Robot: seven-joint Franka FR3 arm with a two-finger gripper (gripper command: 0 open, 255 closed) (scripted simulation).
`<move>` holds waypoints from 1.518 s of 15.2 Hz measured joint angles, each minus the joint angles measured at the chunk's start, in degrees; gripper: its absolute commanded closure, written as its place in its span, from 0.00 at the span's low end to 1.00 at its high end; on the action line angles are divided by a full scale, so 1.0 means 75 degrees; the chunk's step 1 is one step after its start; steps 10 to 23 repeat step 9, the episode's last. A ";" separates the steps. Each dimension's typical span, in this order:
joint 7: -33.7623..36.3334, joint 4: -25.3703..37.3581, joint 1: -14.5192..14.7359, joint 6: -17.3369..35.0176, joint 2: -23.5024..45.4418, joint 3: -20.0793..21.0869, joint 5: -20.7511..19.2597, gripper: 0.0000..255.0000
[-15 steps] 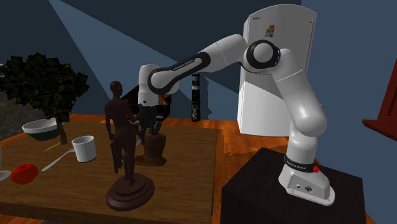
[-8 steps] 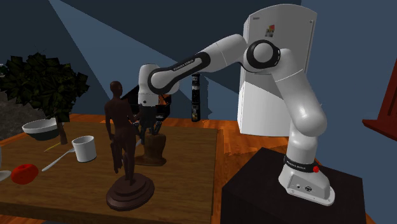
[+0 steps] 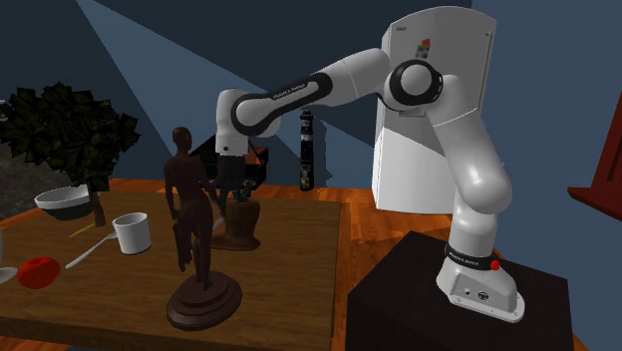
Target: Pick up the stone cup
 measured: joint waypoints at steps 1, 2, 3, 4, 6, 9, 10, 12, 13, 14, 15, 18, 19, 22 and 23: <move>0.0010 0.0071 0.0002 -0.0084 -0.0015 0.0004 0.0002 1.00; 0.0022 0.0110 -0.0008 -0.0192 -0.0087 0.0014 0.0018 1.00; 0.0024 0.0138 -0.0016 -0.0258 -0.0128 0.0019 0.0027 1.00; 0.0045 0.0264 -0.0002 -0.0359 -0.0105 0.0018 0.0016 1.00; 0.0071 0.0398 0.0003 -0.0525 -0.0139 0.0025 0.0019 1.00; 0.0103 0.0610 0.0003 -0.0787 -0.0198 0.0035 0.0026 1.00; 0.0103 0.0610 0.0003 -0.0787 -0.0198 0.0035 0.0026 1.00; 0.0103 0.0610 0.0003 -0.0787 -0.0198 0.0035 0.0026 1.00; 0.0103 0.0610 0.0003 -0.0787 -0.0198 0.0035 0.0026 1.00; 0.0103 0.0610 0.0003 -0.0787 -0.0198 0.0035 0.0026 1.00; 0.0103 0.0610 0.0003 -0.0787 -0.0198 0.0035 0.0026 1.00; 0.0103 0.0610 0.0003 -0.0787 -0.0198 0.0035 0.0026 1.00; 0.0103 0.0610 0.0003 -0.0787 -0.0198 0.0035 0.0026 1.00; 0.0103 0.0610 0.0003 -0.0787 -0.0198 0.0035 0.0026 1.00; 0.0103 0.0610 0.0003 -0.0787 -0.0198 0.0035 0.0026 1.00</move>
